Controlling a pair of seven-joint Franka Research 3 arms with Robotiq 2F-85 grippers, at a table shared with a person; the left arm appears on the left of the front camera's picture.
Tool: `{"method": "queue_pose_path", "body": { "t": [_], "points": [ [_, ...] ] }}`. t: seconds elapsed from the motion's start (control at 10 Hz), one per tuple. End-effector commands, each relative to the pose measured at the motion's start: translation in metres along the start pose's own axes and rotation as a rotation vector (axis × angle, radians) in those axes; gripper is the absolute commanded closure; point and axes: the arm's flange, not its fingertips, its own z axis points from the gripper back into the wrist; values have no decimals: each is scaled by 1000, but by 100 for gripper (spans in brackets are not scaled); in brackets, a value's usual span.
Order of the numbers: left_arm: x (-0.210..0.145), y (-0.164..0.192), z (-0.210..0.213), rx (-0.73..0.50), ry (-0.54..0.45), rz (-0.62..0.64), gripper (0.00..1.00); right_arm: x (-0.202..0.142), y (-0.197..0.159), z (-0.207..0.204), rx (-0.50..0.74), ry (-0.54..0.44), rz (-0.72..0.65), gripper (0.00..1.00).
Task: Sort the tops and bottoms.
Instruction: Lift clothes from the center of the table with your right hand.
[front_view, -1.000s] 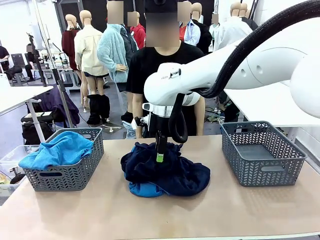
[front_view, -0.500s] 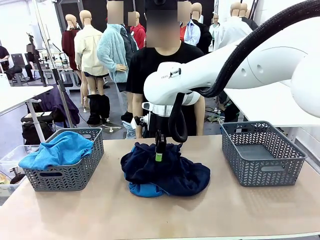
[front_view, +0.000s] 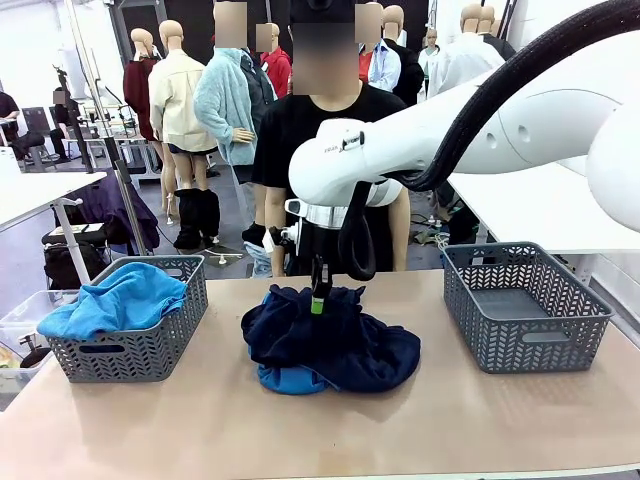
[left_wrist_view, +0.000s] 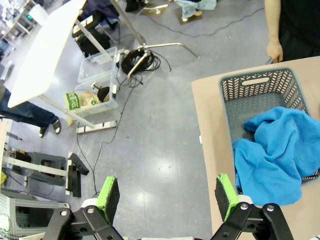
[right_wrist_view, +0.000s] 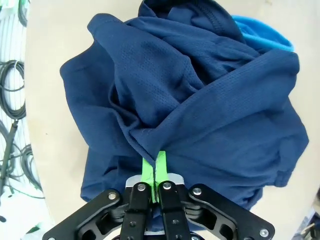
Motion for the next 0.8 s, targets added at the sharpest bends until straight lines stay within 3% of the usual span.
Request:
{"method": "queue_pose_path", "body": {
  "t": [0.0,0.3,0.7],
  "points": [
    [0,0,0,7,3,11,0,-12,17,30,-30,-31,13,100],
    [0,0,0,7,3,11,0,-24,51,119,-184,-99,-12,100],
    [0,0,0,7,3,11,0,-10,102,242,-407,-135,-74,100]
  ]
}}
